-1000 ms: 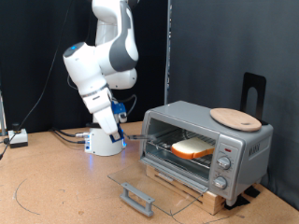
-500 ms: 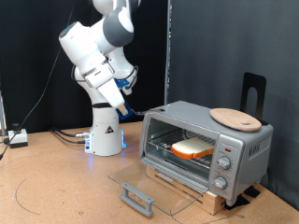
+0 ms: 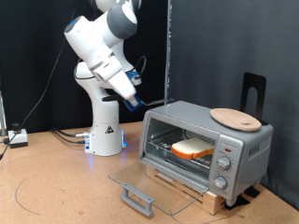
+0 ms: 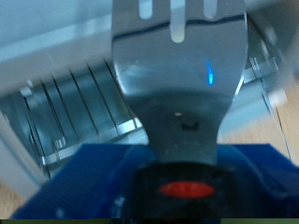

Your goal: Make a piece of toast with the oven

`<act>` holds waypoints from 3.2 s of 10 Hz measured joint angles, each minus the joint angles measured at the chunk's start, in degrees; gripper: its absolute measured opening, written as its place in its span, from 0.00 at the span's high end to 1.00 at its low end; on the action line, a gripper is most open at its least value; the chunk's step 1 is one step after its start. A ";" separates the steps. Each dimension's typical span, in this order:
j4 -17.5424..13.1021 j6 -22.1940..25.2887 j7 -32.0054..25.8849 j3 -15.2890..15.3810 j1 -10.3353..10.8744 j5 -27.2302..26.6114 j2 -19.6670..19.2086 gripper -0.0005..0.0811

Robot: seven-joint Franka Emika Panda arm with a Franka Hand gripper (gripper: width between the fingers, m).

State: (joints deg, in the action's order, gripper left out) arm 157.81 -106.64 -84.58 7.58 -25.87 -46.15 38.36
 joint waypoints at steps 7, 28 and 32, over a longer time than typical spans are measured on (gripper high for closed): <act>1.71 3.27 5.02 8.79 8.67 -8.65 5.81 0.49; 3.39 -0.52 12.01 18.08 12.92 -23.85 14.54 0.01; 3.22 -6.42 11.95 17.52 9.77 -24.17 14.33 0.01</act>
State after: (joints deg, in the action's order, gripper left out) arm 161.02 -113.06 -72.64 25.09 -16.10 -70.32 52.69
